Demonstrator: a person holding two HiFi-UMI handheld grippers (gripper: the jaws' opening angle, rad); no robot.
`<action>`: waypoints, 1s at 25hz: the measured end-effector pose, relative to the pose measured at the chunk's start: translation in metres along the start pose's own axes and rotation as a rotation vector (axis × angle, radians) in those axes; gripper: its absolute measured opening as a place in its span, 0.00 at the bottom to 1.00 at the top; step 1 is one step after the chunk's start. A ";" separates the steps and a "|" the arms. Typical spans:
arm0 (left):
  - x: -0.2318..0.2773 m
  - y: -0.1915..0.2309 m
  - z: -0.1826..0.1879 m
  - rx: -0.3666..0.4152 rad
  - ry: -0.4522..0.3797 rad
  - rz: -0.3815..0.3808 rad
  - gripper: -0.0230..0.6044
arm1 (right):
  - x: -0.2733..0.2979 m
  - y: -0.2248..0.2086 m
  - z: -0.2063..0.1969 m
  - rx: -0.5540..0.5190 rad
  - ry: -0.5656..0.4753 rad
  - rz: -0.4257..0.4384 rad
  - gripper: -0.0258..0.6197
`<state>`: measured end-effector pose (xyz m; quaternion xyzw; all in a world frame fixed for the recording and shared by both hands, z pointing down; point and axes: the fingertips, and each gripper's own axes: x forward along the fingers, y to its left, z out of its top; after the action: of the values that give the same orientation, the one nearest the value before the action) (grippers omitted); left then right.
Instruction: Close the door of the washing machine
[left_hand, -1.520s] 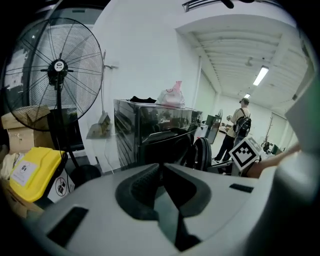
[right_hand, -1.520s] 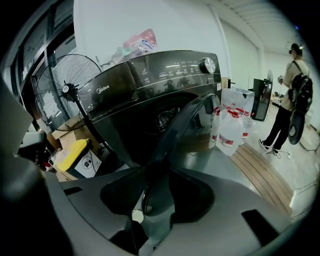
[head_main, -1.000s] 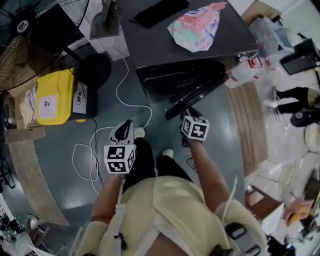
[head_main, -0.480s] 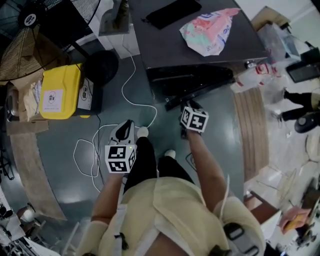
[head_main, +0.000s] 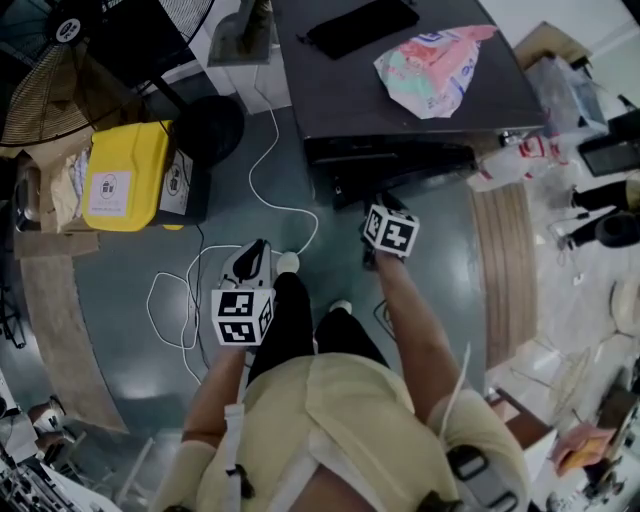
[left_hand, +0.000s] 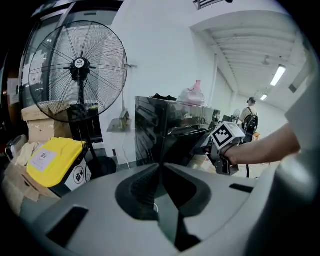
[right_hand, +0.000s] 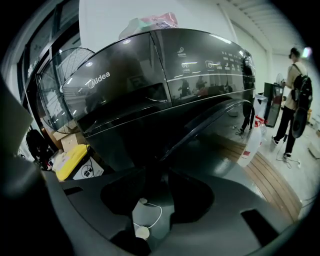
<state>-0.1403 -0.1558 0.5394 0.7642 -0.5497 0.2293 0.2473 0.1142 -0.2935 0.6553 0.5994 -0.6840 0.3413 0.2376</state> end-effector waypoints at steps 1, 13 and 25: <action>0.000 0.000 0.000 0.001 0.000 -0.001 0.07 | 0.002 0.001 0.001 -0.001 -0.001 0.001 0.26; 0.001 0.010 0.002 0.000 0.007 0.001 0.07 | 0.011 0.005 0.012 -0.001 -0.008 -0.018 0.26; -0.001 0.010 0.011 0.021 -0.003 -0.021 0.07 | 0.008 0.010 0.011 -0.014 0.005 -0.001 0.26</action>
<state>-0.1491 -0.1650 0.5315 0.7729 -0.5396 0.2312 0.2408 0.1040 -0.3070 0.6522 0.5974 -0.6853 0.3379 0.2435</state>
